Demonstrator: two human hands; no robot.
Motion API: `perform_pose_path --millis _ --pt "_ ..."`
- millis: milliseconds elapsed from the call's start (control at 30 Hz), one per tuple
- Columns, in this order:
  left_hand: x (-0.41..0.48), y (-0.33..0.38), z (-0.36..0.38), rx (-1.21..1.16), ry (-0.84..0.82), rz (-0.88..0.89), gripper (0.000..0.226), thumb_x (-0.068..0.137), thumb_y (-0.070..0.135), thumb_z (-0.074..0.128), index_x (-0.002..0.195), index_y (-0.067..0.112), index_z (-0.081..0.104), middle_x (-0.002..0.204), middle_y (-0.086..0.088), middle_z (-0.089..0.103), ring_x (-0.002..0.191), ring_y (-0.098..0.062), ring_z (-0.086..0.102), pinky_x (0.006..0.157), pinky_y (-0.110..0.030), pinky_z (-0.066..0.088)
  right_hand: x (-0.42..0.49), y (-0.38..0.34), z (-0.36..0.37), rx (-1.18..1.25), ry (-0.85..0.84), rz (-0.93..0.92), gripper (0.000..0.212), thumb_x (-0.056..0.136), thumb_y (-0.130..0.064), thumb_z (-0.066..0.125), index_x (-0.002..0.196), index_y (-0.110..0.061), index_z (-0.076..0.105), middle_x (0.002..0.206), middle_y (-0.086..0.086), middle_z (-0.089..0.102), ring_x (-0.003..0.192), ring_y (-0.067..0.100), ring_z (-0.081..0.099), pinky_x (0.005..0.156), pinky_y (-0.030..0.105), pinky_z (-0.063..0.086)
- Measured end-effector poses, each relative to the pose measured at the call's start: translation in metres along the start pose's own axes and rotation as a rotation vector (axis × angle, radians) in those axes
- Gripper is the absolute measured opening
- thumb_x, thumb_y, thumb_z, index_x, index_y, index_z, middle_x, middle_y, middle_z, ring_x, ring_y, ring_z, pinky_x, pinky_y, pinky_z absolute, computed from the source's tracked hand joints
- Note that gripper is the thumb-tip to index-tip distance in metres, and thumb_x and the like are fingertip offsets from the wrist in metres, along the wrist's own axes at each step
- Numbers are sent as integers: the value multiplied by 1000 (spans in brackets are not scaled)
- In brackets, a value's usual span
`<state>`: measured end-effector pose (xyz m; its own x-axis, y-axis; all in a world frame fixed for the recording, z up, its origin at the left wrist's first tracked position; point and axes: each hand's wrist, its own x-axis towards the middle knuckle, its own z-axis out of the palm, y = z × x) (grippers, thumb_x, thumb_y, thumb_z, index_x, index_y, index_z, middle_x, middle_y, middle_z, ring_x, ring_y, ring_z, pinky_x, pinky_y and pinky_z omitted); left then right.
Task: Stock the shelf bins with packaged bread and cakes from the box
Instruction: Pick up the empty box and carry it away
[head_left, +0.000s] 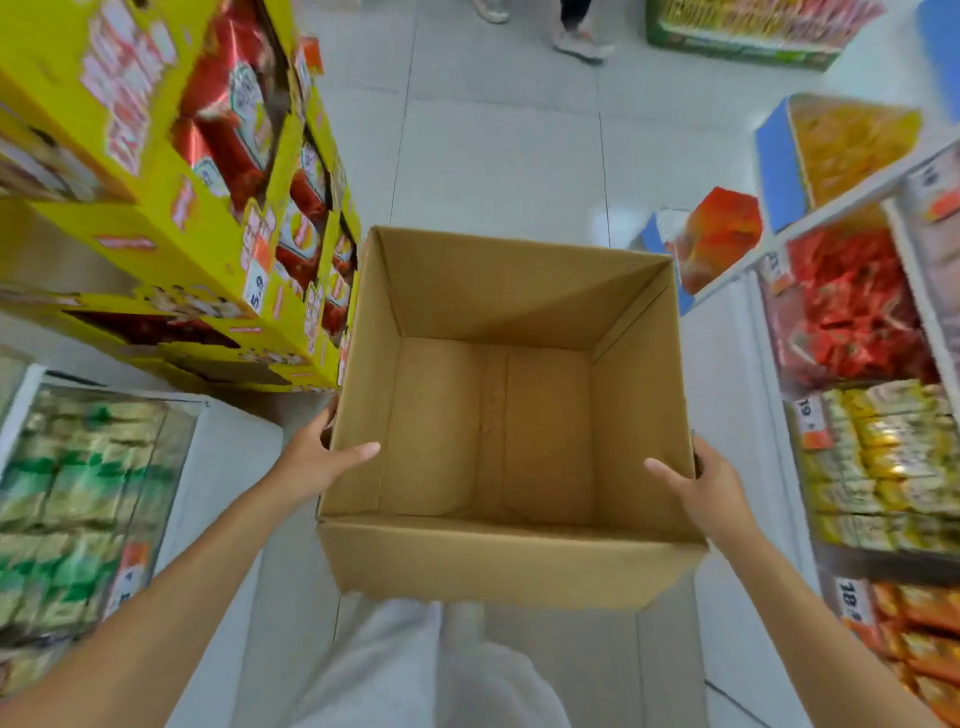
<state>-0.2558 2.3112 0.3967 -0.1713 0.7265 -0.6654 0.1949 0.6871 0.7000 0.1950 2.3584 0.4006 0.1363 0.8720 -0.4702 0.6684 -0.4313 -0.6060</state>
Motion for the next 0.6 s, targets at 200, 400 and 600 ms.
perform_pose_path --millis 200,400,600 --pt "154 110 -3 -28 75 4 95 82 32 79 155 15 22 156 -2 35 142 -22 35 108 -32 32 180 -98 -30 -40 -10 -42 51 81 -40 75 127 -27 58 106 -12 69 101 13 65 92 40 54" --pt "279 221 -24 -27 116 -14 90 83 25 78 155 17 25 153 -1 37 141 -21 36 110 -31 31 333 -194 -60 -76 -42 -57 48 80 -41 75 124 -35 57 102 -19 69 95 8 66 89 38 55" --pt "408 296 -33 -122 150 -52 96 83 27 78 157 18 17 143 13 33 142 -18 32 111 -33 30 512 -275 -74 -171 -103 -104 65 73 -61 75 129 -37 53 116 -10 68 118 21 60 98 43 51"
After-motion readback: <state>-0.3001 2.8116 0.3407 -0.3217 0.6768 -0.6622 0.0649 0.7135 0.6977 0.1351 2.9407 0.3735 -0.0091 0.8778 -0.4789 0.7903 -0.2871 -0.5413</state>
